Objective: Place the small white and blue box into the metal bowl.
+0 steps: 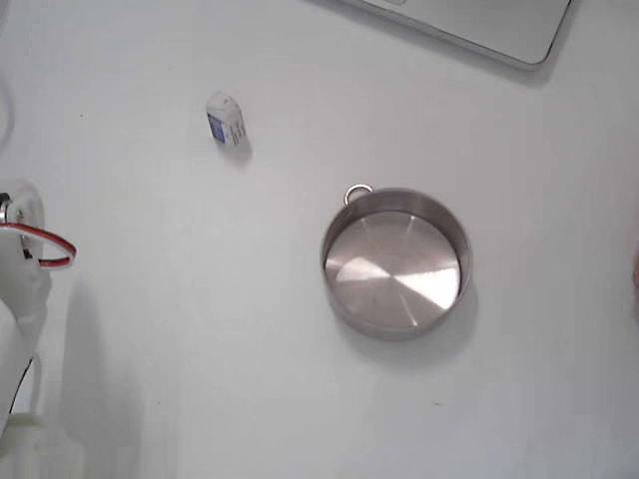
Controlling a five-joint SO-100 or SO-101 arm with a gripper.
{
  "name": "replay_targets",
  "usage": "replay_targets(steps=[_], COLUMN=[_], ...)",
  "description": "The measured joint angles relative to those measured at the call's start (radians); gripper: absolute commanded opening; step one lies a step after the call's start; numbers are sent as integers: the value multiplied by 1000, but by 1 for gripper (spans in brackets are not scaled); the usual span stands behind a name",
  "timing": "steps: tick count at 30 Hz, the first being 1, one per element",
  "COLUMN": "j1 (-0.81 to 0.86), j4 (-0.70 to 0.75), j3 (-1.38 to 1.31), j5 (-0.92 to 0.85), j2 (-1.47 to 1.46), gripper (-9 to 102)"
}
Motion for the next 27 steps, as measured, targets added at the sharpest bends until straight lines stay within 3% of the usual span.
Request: replay_targets(steps=[5, 8, 12, 21, 27], j1=[8, 51, 91, 222, 328], j4=[-8, -114, -367, -1008, -1376], j3=[0, 2, 5, 3, -2], j5=[0, 3, 123, 733, 844], j2=[-28, -86, -229, -693, -1062], gripper=[-5, -5, -5, -5, -5])
